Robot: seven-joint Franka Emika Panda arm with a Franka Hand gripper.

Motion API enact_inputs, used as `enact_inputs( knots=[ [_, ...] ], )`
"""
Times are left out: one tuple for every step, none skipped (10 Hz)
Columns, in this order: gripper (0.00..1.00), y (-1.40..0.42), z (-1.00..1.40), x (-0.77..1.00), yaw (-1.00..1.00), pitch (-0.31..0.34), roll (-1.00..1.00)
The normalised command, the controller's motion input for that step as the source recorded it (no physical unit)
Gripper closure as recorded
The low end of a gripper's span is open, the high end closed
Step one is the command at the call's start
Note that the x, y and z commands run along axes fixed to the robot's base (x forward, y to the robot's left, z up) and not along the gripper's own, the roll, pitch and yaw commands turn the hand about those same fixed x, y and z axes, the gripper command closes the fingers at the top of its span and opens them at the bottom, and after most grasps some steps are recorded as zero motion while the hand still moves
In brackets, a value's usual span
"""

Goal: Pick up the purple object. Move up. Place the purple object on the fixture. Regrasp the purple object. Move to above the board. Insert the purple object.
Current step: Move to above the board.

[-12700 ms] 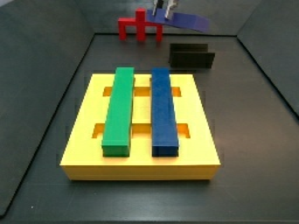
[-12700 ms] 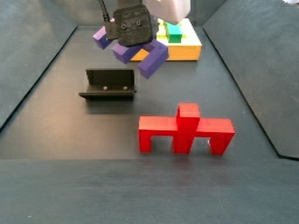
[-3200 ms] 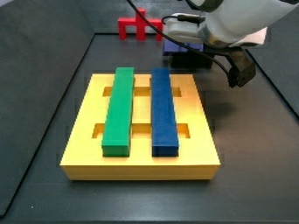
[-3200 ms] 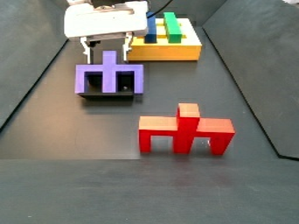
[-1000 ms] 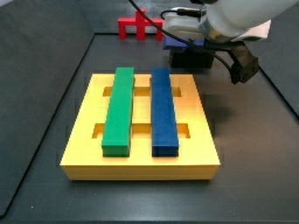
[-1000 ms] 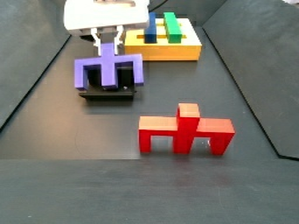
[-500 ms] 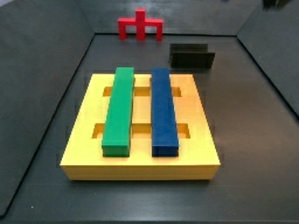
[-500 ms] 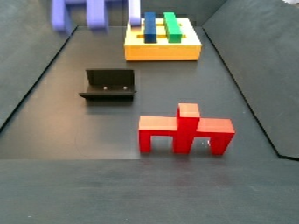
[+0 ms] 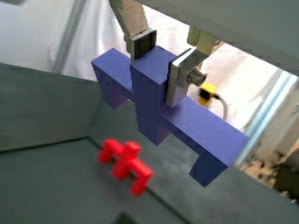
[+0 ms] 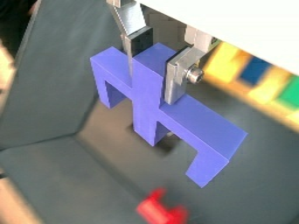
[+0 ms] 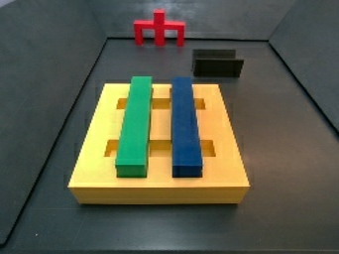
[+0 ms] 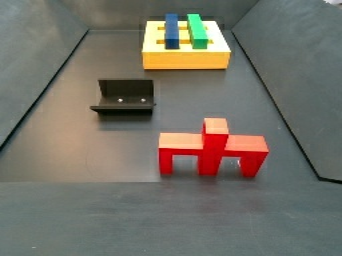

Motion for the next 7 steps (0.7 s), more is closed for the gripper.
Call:
enact_inputs(
  knots=[
    [1.00, -1.40, 0.22, -1.17, 0.08, -0.009, -1.00],
    [1.00, -1.40, 0.23, -1.17, 0.08, -0.024, -1.00],
    [1.00, -0.91, 0.14, -0.77, 0.08, -0.031, -1.00],
    [1.00, -0.39, 0.05, -0.38, 0.08, -0.042, -1.00],
    [1.00, -0.25, 0.02, -0.26, 0.07, -0.042, -1.00],
    [1.00, -0.08, 0.03, -0.14, 0.06, -0.060, -1.00],
    [1.00, -0.02, 0.01, -0.11, 0.05, -0.080, -1.00]
  ],
)
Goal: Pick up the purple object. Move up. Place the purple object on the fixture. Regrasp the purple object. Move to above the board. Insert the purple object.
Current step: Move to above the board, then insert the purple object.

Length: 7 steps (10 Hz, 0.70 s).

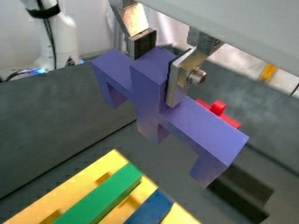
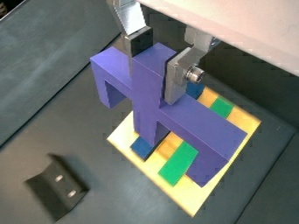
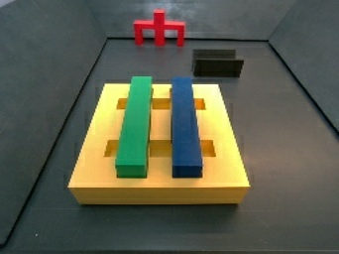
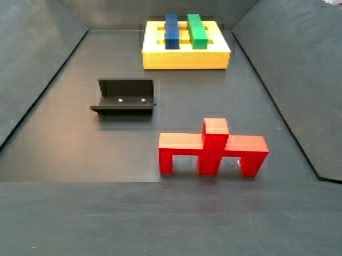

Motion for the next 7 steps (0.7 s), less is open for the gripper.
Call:
enact_inputs(
  knots=[
    [1.00, 0.03, 0.00, -0.08, 0.04, -0.100, -1.00],
    [1.00, 0.02, 0.01, -0.07, 0.02, -0.095, -0.77],
    [1.00, 0.03, 0.00, -0.05, 0.01, -0.081, -0.47],
    [1.00, 0.01, 0.00, -0.04, 0.00, -0.061, -0.30],
    [1.00, 0.01, -0.05, 0.00, 0.00, 0.000, -0.11],
    [1.00, 0.00, -0.05, 0.00, 0.00, 0.000, -0.12],
    [1.00, 0.00, -0.03, 0.00, 0.00, -0.004, -0.01]
  ],
)
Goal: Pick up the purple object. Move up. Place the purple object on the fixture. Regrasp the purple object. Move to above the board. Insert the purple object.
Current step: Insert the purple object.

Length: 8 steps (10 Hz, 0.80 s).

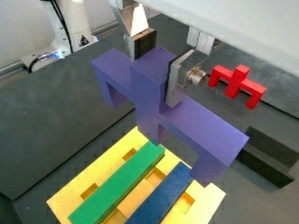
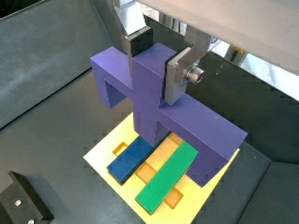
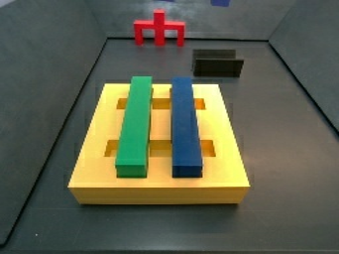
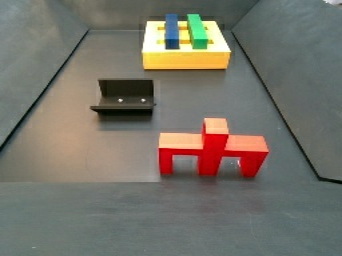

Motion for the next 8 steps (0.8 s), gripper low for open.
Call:
enact_inputs(
  knots=[
    [1.00, 0.00, -0.16, 0.00, 0.00, -0.050, -0.05],
    [1.00, 0.00, -0.25, -0.03, 0.00, -0.086, -0.06],
    [1.00, 0.00, -0.29, -0.02, 0.00, -0.081, -0.06],
    [1.00, -0.07, -0.35, -0.02, 0.00, -0.113, -0.06],
    [1.00, -0.17, -0.49, 0.00, 0.00, -0.171, -0.02],
    [1.00, -0.26, -0.54, -0.03, 0.00, -0.247, 0.00],
    [1.00, -0.39, -0.50, -0.01, 0.09, -0.247, 0.00],
    [1.00, -0.50, -0.47, 0.00, 0.19, -0.159, -0.02]
  ],
)
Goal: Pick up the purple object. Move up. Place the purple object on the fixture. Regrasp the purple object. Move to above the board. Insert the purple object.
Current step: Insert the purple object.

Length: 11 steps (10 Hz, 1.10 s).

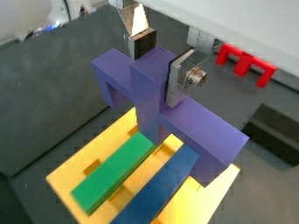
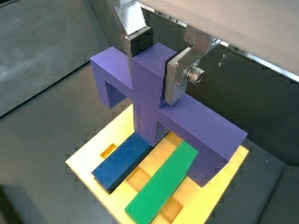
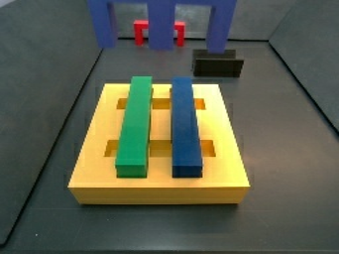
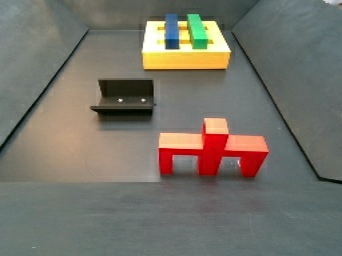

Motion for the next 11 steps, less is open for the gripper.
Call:
enact_inputs(
  knots=[
    [1.00, -0.61, -0.48, 0.00, 0.19, -0.170, -0.03],
    [1.00, -0.59, -0.45, 0.00, 0.22, -0.181, 0.00],
    [1.00, -0.47, -0.47, 0.00, 0.17, -0.093, -0.03],
    [1.00, -0.38, -0.43, 0.00, 0.12, -0.116, -0.01],
    [1.00, -0.32, -0.35, 0.00, 0.18, -0.123, 0.07],
    [1.00, -0.27, -0.31, 0.00, 0.16, -0.100, 0.10],
    [1.00, -0.27, -0.34, 0.00, 0.16, -0.094, 0.01],
    [1.00, -0.29, -0.32, 0.00, 0.15, -0.099, 0.01],
    [1.00, -0.30, -0.31, 0.05, 0.11, -0.096, 0.05],
    [1.00, -0.25, -0.28, 0.08, 0.07, -0.066, 0.08],
    [1.00, -0.10, -0.24, 0.00, 0.05, -0.044, 0.07]
  ],
)
